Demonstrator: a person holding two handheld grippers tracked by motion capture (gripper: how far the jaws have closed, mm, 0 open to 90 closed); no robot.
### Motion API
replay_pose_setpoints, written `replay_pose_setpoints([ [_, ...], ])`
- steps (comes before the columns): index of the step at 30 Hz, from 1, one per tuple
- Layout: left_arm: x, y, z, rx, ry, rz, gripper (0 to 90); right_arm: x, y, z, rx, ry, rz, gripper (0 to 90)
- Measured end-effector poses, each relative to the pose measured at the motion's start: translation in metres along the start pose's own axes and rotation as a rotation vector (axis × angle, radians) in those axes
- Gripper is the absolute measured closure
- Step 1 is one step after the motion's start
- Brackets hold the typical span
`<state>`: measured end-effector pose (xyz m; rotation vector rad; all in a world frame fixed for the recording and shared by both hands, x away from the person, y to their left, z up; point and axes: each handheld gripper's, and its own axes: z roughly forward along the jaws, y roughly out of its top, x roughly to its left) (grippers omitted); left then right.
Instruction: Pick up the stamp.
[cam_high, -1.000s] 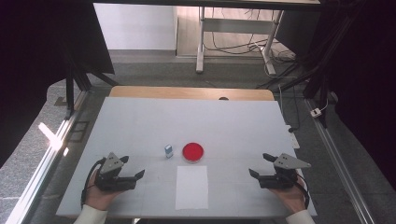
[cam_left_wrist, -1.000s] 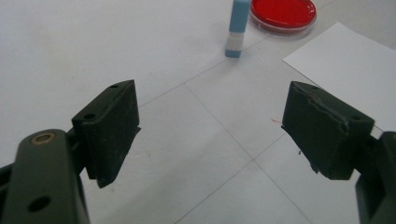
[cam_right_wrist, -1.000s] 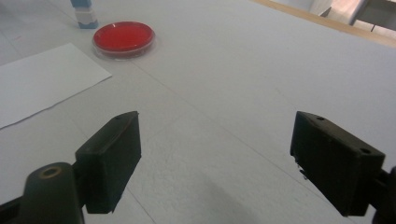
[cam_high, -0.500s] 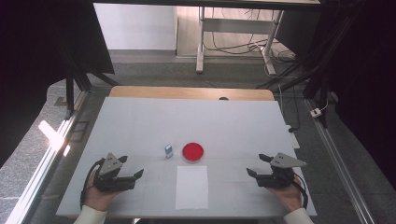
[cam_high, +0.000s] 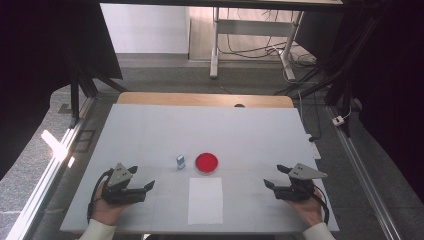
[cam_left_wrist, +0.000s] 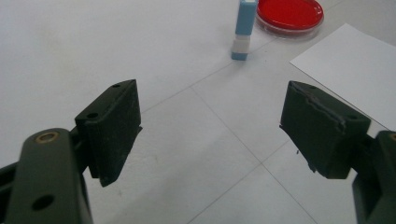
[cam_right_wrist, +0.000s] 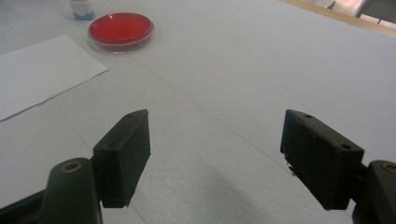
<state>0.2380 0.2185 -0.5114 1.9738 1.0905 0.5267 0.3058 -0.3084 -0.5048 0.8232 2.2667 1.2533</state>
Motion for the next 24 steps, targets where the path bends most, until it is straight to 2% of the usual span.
replay_pose_setpoints([
  [14,-0.001,0.009,0.001,0.010,-0.004,0.011,20.9,0.004,0.000,-0.001,-0.007,-0.013,-0.015,24.9],
  [17,-0.002,0.010,0.001,0.009,-0.009,0.016,21.3,0.005,0.001,-0.001,-0.022,-0.001,-0.009,24.9],
  [24,0.000,0.021,0.007,0.006,-0.021,0.027,22.2,0.005,0.001,0.001,-0.011,0.006,-0.012,25.0],
])
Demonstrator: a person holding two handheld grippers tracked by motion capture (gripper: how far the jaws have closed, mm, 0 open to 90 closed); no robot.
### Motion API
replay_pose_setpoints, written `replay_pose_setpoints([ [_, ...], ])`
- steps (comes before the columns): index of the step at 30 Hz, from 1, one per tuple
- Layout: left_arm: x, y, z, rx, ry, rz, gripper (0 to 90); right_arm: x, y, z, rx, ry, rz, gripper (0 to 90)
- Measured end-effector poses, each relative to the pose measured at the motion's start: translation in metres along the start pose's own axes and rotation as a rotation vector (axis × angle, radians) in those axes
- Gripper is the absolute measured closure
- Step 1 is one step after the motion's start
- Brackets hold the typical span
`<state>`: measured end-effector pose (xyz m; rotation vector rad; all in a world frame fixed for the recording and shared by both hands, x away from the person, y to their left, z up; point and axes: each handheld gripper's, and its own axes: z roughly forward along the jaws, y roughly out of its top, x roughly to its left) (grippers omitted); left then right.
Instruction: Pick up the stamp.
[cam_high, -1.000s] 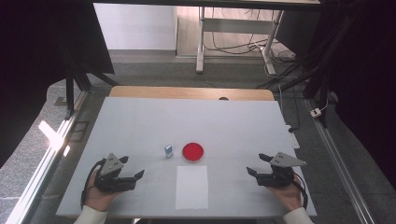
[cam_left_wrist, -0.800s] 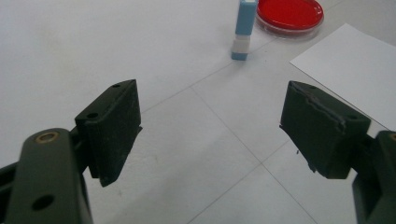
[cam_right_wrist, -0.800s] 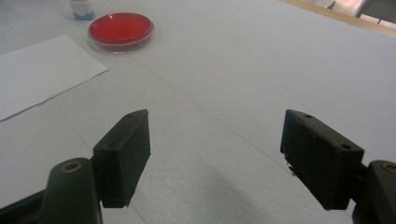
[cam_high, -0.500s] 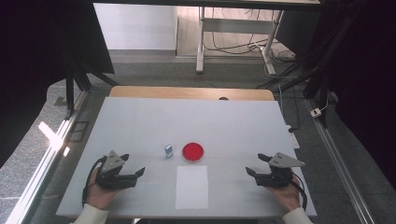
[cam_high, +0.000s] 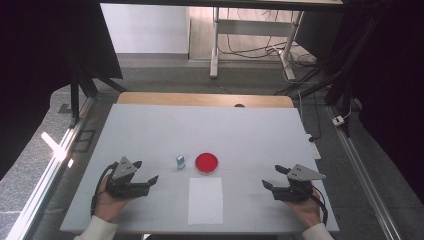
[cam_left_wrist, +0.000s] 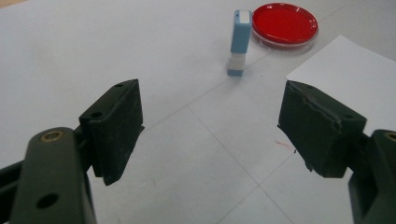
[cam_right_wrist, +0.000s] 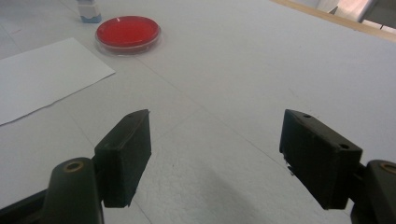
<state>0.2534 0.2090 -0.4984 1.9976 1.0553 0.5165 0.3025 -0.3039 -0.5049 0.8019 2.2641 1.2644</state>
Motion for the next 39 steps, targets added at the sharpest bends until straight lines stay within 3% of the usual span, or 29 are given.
replay_pose_setpoints([
  [12,-0.002,0.019,0.013,-0.004,-0.019,0.028,22.9,0.000,0.000,-0.001,-0.002,0.006,0.004,25.4],
  [23,0.000,0.031,0.032,0.024,-0.041,0.053,23.6,0.002,-0.004,-0.003,0.010,-0.003,0.011,25.5],
  [39,-0.011,0.056,0.058,0.046,-0.080,0.098,25.4,0.002,-0.004,-0.001,0.006,0.009,0.017,25.9],
])
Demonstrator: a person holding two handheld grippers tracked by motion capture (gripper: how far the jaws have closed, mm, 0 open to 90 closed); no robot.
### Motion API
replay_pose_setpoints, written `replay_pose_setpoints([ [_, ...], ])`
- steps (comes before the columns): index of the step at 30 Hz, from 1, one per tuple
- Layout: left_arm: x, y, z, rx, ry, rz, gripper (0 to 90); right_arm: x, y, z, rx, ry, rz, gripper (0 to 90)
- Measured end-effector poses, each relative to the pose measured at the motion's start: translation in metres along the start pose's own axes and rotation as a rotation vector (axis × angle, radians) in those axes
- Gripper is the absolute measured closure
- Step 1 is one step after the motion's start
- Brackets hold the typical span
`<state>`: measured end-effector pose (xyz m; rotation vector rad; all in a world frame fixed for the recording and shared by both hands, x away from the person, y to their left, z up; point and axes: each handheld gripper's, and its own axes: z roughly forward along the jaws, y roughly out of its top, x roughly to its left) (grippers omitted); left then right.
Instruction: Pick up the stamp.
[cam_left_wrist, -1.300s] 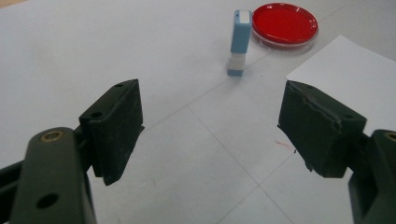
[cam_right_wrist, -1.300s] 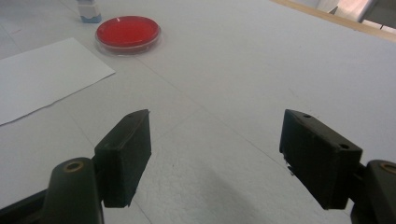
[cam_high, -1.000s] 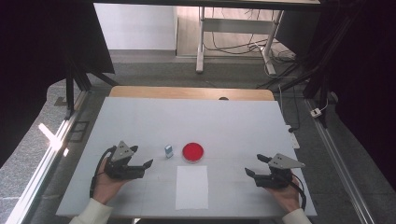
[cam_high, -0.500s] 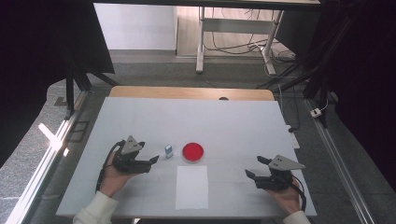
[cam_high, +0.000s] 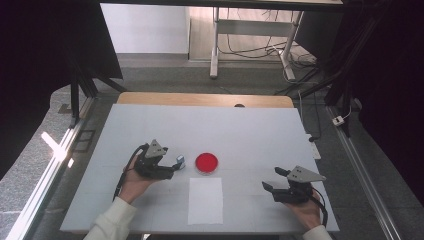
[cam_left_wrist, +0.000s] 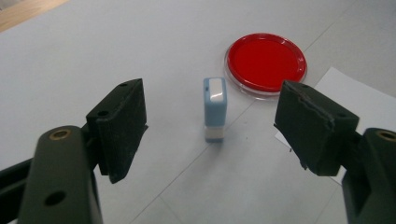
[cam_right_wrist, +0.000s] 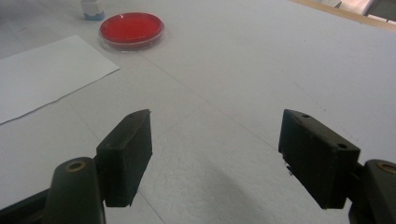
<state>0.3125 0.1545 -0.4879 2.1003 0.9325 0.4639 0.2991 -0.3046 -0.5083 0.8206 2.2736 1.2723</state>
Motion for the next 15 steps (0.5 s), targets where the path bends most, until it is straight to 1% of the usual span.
replay_pose_setpoints([
  [7,-0.002,0.009,0.018,0.027,-0.017,0.015,26.3,0.000,0.000,0.000,0.001,0.000,0.002,26.0],
  [10,-0.001,0.010,0.021,0.031,-0.021,0.011,27.3,0.000,0.000,0.001,0.003,0.000,0.003,26.0],
  [14,0.000,0.009,0.029,0.049,-0.018,-0.001,30.5,0.000,-0.001,0.002,-0.001,0.004,0.005,26.0],
  [15,0.000,0.009,0.031,0.053,-0.019,0.002,31.0,0.000,0.000,0.001,0.005,0.003,0.002,26.0],
])
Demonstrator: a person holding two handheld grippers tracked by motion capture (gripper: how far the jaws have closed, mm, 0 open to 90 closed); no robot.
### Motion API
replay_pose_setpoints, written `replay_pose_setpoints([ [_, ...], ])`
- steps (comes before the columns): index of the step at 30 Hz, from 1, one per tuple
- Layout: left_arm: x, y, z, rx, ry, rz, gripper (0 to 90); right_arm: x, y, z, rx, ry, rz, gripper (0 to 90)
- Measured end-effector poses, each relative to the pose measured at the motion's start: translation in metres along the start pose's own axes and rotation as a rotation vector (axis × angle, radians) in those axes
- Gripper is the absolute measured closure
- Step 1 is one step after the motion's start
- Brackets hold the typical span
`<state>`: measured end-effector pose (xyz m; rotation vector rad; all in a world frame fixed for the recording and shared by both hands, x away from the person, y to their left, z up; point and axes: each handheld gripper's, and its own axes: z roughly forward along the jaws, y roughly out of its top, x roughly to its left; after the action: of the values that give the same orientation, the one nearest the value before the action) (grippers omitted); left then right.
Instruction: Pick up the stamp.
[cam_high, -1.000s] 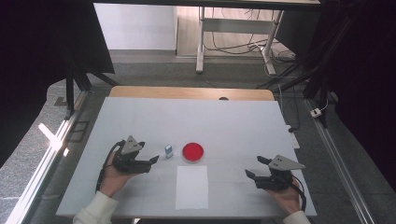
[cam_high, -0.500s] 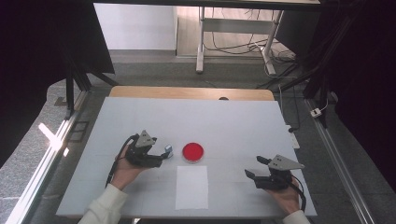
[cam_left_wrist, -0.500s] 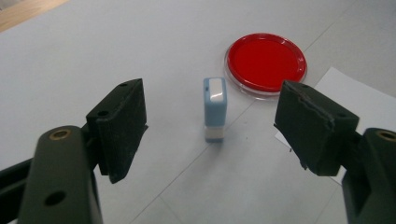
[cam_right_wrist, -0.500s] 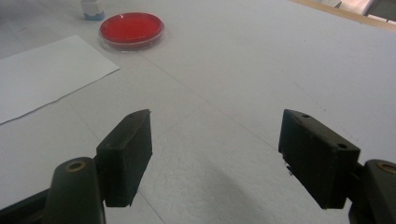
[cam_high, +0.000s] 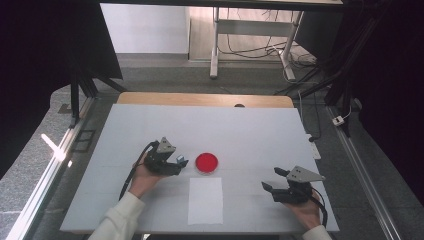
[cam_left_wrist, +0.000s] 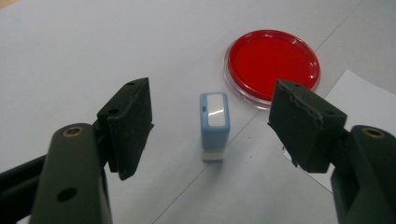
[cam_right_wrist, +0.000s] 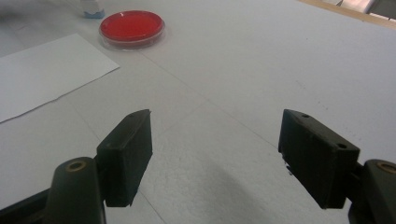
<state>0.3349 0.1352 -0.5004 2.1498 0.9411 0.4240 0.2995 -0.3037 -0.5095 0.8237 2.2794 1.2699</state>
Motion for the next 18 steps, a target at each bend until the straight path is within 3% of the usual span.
replay_pose_setpoints([
  [18,-0.0033,-0.0029,0.0095,0.035,0.016,0.041,49.5,-0.0008,-0.0010,0.0007,0.013,0.001,-0.007,26.0],
])
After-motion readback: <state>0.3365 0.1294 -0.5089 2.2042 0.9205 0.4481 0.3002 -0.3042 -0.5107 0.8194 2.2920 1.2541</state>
